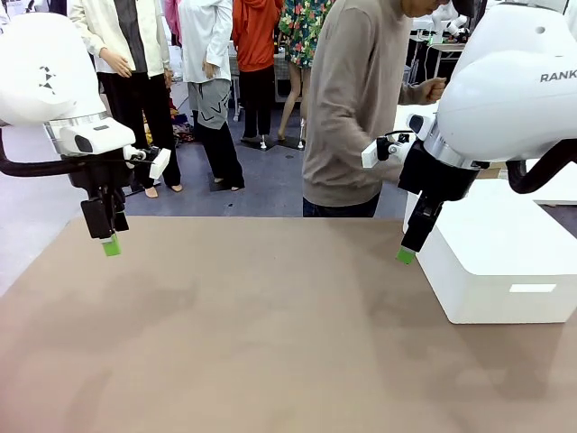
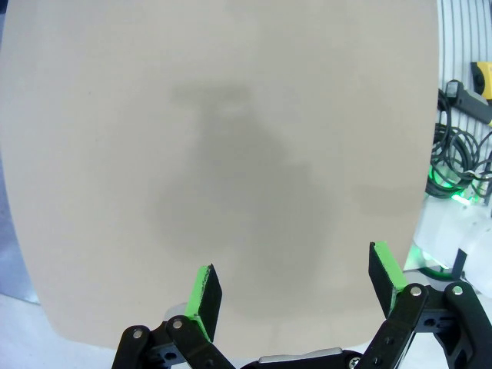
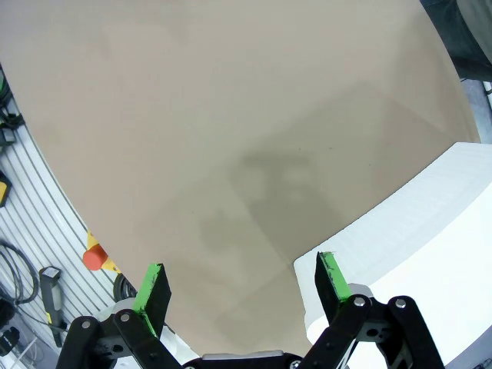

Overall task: Pack the shoes into the box.
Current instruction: Press down on the lid of the Shoes Box.

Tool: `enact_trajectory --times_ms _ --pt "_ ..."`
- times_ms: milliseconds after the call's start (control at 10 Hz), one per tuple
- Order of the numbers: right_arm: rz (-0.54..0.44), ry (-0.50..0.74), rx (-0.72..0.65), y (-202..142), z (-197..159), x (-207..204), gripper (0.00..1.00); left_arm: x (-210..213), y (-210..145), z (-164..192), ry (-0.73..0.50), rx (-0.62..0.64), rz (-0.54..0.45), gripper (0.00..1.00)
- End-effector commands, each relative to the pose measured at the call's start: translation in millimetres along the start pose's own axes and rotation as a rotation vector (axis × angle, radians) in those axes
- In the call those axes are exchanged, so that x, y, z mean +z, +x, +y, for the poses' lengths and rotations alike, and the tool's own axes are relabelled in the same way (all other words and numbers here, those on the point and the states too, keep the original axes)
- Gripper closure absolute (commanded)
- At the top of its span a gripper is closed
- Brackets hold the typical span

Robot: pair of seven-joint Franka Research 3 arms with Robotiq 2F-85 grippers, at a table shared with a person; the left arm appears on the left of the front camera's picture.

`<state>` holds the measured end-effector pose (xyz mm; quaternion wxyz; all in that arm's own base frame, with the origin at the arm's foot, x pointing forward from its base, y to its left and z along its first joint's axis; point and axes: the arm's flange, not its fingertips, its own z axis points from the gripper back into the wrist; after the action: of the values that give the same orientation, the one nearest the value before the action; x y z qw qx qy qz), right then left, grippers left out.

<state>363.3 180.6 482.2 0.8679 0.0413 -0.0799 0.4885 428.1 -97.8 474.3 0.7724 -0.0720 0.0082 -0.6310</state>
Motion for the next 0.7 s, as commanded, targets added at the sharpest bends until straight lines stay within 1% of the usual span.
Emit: enact_trajectory --times_ms 0,600 --pt "0.001 0.005 -0.003 0.0 -0.6 2.7 0.00 2.3 -2.5 -1.8 -0.002 0.004 0.006 0.00" --pt "0.001 0.005 -0.003 0.0 -0.6 2.7 0.00 2.3 -2.5 -1.8 -0.002 0.004 0.006 0.00"
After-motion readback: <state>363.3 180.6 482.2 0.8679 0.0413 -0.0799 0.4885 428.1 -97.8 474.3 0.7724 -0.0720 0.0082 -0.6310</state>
